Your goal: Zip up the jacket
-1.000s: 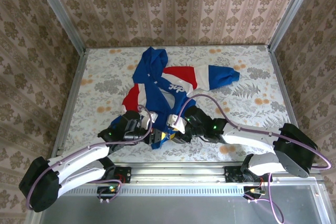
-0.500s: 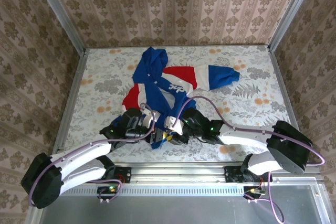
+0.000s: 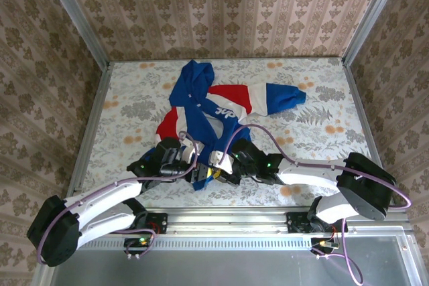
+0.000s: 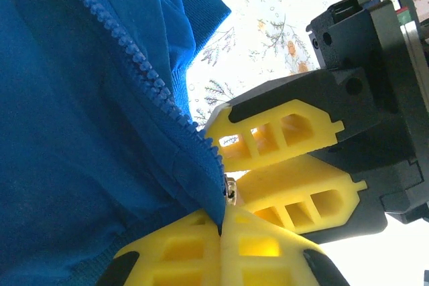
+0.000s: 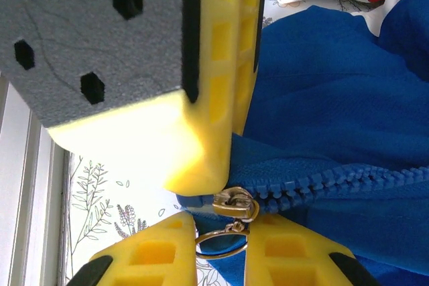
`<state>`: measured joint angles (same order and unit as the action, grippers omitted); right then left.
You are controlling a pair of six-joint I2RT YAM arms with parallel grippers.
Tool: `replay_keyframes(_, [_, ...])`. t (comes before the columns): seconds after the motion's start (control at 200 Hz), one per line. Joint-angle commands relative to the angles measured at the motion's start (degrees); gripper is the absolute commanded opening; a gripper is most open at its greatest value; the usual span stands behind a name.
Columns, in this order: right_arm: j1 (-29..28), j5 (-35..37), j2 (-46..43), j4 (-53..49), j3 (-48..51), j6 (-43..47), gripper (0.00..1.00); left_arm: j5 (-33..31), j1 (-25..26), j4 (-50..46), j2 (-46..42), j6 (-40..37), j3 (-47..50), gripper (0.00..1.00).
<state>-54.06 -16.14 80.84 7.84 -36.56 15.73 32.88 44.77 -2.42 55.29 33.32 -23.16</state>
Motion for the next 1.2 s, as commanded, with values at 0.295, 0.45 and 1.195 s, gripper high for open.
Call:
replay_keyframes(0.295, [-0.3,-1.0,-0.4,-2.9,-1.8,1.3,0.31,2.2,-0.5,-2.2,-0.3,-2.4,-2.3,0.0])
replay_keyframes(0.45, [-0.3,-0.8,-0.6,-2.5,-1.7,0.9,0.2,2.1,-0.5,-2.7,-0.4,-2.5,-2.2,0.0])
replay_keyframes(1.195, [-0.9,1.2,-2.1,1.7,0.4,-2.7,0.42,1.3,-0.5,-2.9,-0.6,-2.0,-2.5,0.0])
